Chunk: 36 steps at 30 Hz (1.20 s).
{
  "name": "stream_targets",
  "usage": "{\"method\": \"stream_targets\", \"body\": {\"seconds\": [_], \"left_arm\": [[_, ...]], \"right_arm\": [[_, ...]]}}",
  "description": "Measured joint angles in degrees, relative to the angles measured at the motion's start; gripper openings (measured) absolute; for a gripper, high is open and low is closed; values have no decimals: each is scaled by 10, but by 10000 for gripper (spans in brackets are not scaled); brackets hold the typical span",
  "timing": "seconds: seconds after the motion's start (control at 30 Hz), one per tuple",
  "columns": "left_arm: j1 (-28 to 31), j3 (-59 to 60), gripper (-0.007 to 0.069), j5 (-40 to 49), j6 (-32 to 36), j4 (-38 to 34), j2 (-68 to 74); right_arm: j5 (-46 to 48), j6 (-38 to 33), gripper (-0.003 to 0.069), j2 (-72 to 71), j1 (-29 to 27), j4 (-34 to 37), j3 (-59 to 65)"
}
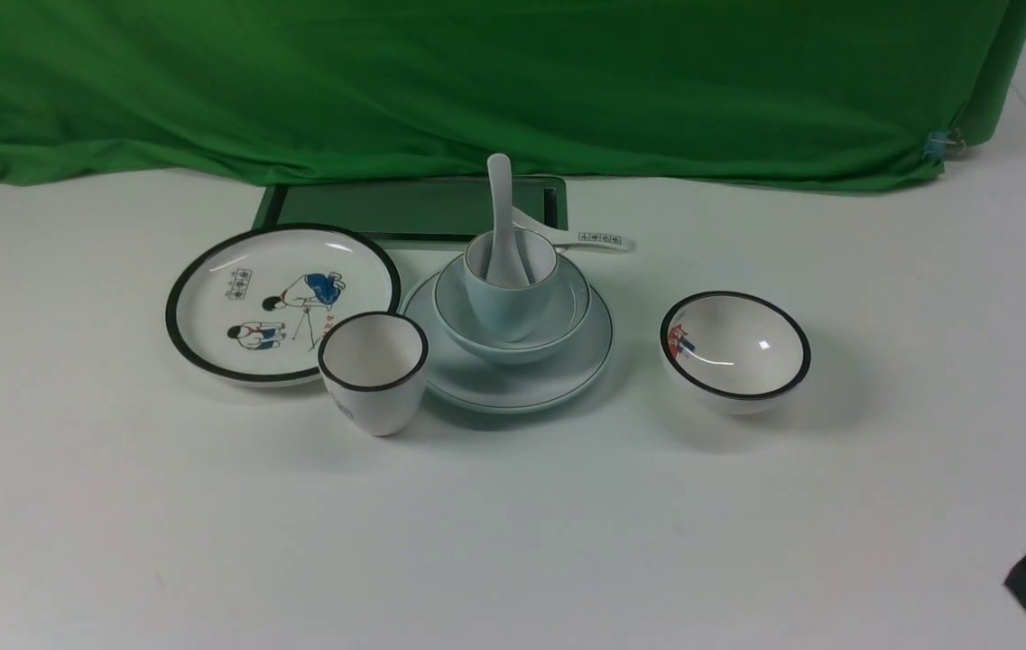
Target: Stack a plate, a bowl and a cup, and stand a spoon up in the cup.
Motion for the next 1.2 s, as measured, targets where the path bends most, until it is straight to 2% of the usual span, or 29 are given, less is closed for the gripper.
{"method": "stream_targets", "body": {"seconds": [0.07,0.17,0.2,0.37,0.53,1.2], "left_arm": [[0,0,-29,0,0,0,0],[0,0,-29,0,0,0,0],[0,0,-29,0,0,0,0],[0,0,-29,-1,0,0,0],[0,0,-29,-1,0,0,0],[0,0,-29,0,0,1,0]], "right_arm": [[9,6,10,-19,-26,0,0],[53,41,10,-84,-122,1,0],[55,43,10,-86,-127,1,0],[148,82,11,-103,-220,4,0],[225,86,11,-103,-227,6,0],[234,86,39,-104,-227,7,0]]}}
